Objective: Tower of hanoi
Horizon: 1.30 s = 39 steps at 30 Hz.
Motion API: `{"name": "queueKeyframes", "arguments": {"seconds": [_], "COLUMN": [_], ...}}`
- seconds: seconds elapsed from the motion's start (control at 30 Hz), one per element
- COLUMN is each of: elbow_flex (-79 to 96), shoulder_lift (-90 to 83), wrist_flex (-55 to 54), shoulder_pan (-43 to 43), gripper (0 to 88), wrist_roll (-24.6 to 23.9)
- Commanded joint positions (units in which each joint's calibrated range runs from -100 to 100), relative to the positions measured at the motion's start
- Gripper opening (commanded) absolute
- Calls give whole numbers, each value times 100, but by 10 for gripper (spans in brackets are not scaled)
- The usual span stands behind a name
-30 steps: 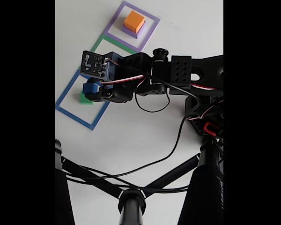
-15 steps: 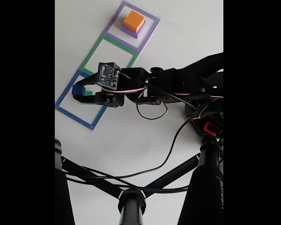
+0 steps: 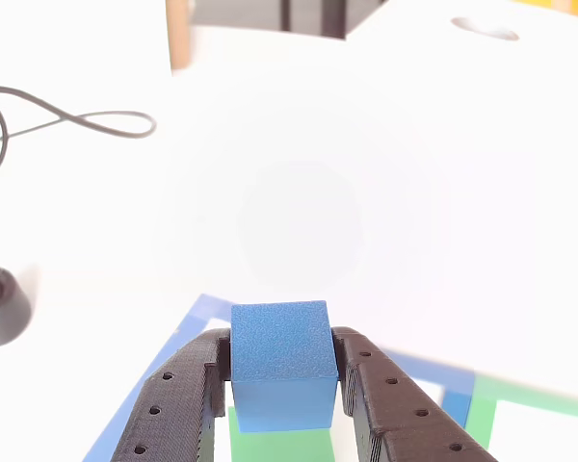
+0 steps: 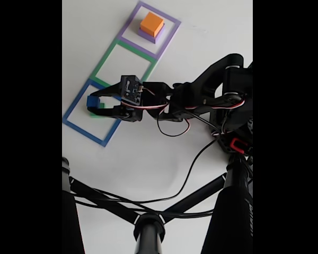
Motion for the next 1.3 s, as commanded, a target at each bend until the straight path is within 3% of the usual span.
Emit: {"name": "queueKeyframes", "arguments": {"seconds": [0.0, 1.27], "elbow_flex": [-260, -751], "shoulder_lift": [485, 1922], "wrist_flex": [-706, -1580], "shoulder_pan": [34, 34], "gripper": [42, 43], "wrist_roll": [0, 0]}}
